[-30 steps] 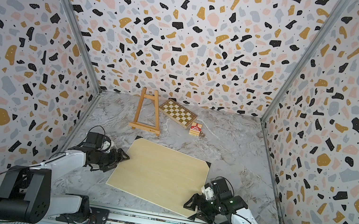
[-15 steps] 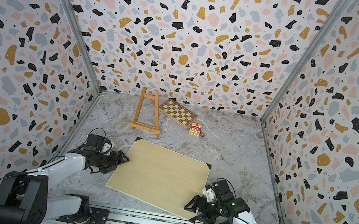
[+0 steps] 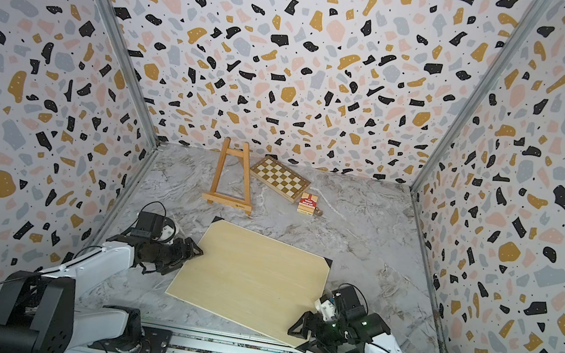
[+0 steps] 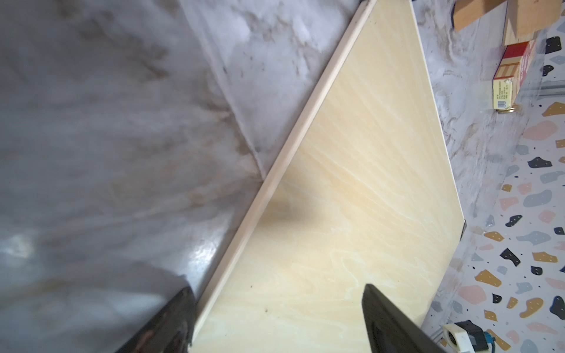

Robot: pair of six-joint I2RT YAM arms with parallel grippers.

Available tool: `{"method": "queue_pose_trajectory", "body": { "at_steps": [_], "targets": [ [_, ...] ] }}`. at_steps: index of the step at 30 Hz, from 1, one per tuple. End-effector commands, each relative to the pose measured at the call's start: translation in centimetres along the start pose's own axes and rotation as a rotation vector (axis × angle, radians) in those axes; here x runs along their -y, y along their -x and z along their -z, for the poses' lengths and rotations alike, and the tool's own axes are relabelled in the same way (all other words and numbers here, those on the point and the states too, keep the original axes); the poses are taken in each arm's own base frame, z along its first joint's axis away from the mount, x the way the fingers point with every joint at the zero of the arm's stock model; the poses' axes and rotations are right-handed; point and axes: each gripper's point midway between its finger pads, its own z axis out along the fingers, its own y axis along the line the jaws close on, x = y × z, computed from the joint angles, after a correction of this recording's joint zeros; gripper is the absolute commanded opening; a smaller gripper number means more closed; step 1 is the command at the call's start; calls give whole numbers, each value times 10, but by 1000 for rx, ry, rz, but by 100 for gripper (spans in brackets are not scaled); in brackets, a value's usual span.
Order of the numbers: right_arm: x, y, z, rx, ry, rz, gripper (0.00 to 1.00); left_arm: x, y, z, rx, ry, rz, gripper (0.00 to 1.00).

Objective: Assemble the easel
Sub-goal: Pick up the drawing board from the center of the board.

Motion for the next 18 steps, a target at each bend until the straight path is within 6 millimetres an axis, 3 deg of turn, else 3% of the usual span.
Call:
{"method": "queue_pose_trajectory", "body": {
  "at_steps": [1, 4, 8, 12, 18],
  "targets": [
    [-27, 18, 6, 67, 79, 154, 89, -27, -53, -6, -189, 80, 114, 85],
    [-56, 22, 20, 95, 188, 208, 89, -28, -53, -7, -187, 80, 115, 85],
    [-70, 23, 28, 114, 330, 217, 89, -28, -54, -9, -200, 74, 120, 84],
    [-95, 26, 52, 170, 396, 293, 89, -29, -54, -8, -196, 81, 118, 84],
    [-109, 39, 64, 222, 422, 337, 86, -27, -52, -7, -190, 80, 110, 84]
  ]
}}
